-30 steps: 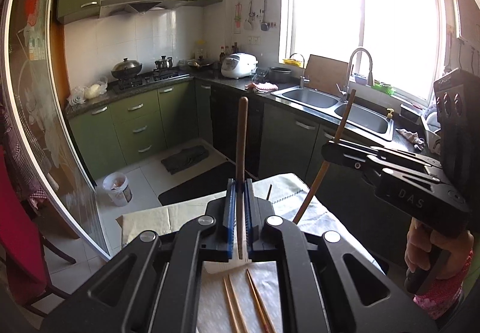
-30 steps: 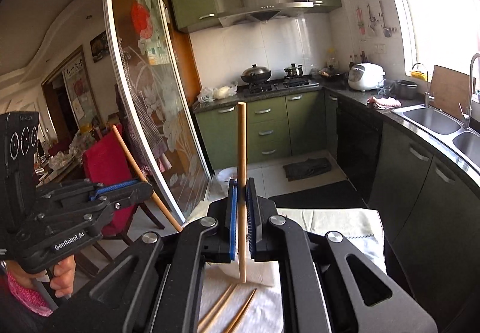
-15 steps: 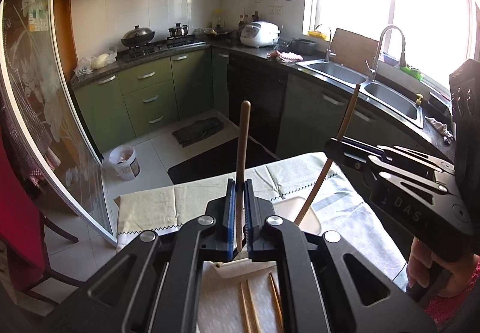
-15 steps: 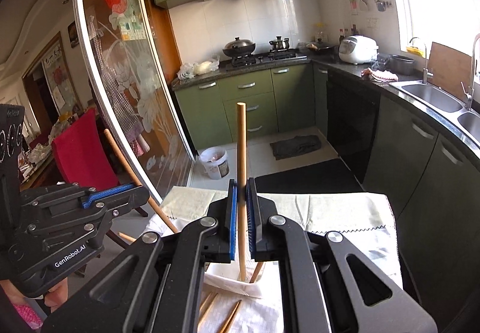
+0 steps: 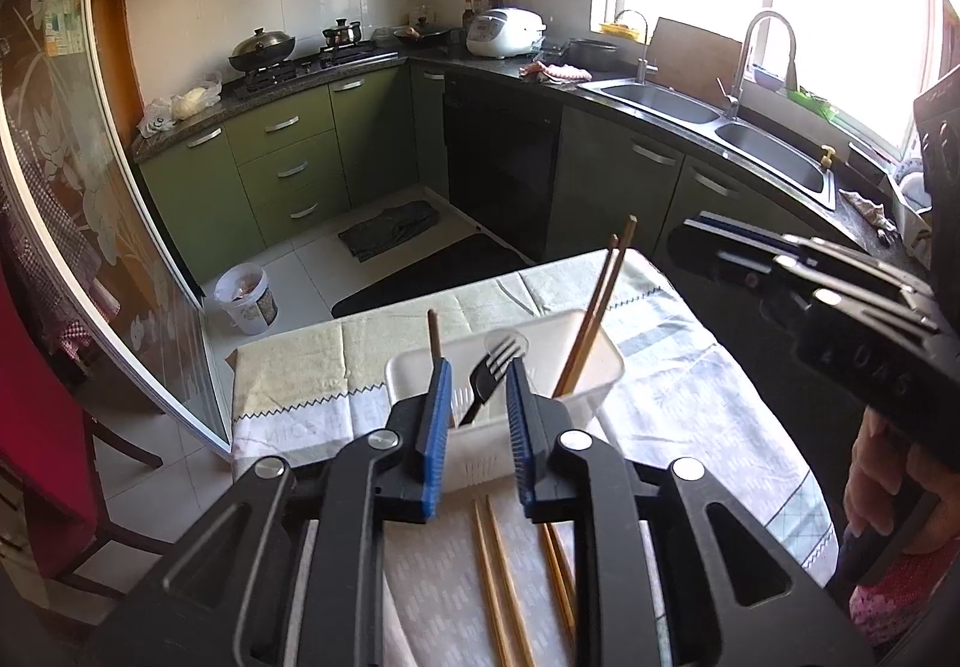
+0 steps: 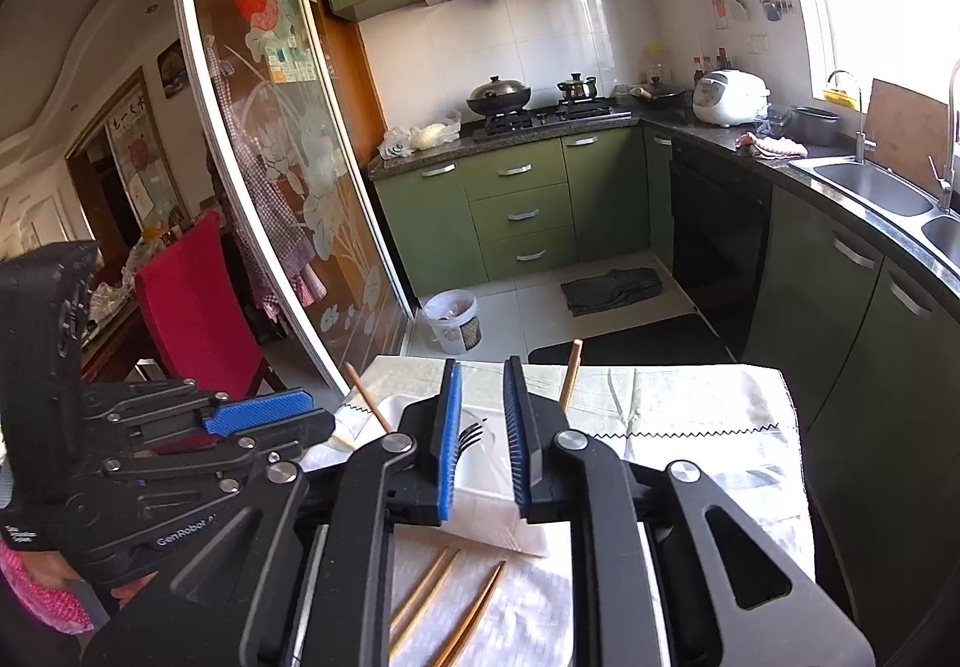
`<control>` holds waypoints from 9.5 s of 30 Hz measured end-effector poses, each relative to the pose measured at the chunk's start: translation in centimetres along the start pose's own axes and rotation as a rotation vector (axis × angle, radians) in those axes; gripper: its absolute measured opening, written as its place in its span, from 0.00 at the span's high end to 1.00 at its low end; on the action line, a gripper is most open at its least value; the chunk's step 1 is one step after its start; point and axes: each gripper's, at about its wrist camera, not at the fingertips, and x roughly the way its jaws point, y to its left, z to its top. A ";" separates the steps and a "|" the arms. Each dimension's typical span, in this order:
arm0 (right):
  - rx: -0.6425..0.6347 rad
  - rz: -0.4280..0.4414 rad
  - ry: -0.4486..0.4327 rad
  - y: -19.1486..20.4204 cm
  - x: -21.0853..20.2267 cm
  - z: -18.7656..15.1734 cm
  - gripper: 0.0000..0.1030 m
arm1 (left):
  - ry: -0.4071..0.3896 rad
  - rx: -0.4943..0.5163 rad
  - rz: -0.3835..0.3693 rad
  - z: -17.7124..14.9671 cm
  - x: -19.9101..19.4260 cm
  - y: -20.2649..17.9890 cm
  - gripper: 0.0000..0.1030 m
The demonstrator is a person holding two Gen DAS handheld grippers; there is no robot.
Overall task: Organize utensils
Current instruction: 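Move both grippers down to the chopsticks and close the left gripper on one, then grasp a chopstick with the right gripper while the left gripper lifts its chopstick upright, then carry both upright chopsticks over the white holder with both grippers, then lower both chopsticks into the white holder and open both grippers, then move the left gripper down and close it on a chopstick, then grasp the last chopstick with the right gripper while the left gripper lifts its chopstick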
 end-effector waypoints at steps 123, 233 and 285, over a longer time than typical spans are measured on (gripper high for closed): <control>-0.008 -0.008 0.158 4.1 -2.2 -13.2 0.94 | 0.110 -0.112 0.008 -12.9 -1.3 3.9 0.94; 0.165 -0.052 0.138 -5.3 -4.6 -16.9 0.72 | 0.419 -0.041 -0.046 -12.5 10.8 -0.8 0.68; -0.088 -0.160 0.579 5.9 17.2 -19.5 0.92 | 0.383 -0.224 -0.025 -15.8 8.9 8.3 0.93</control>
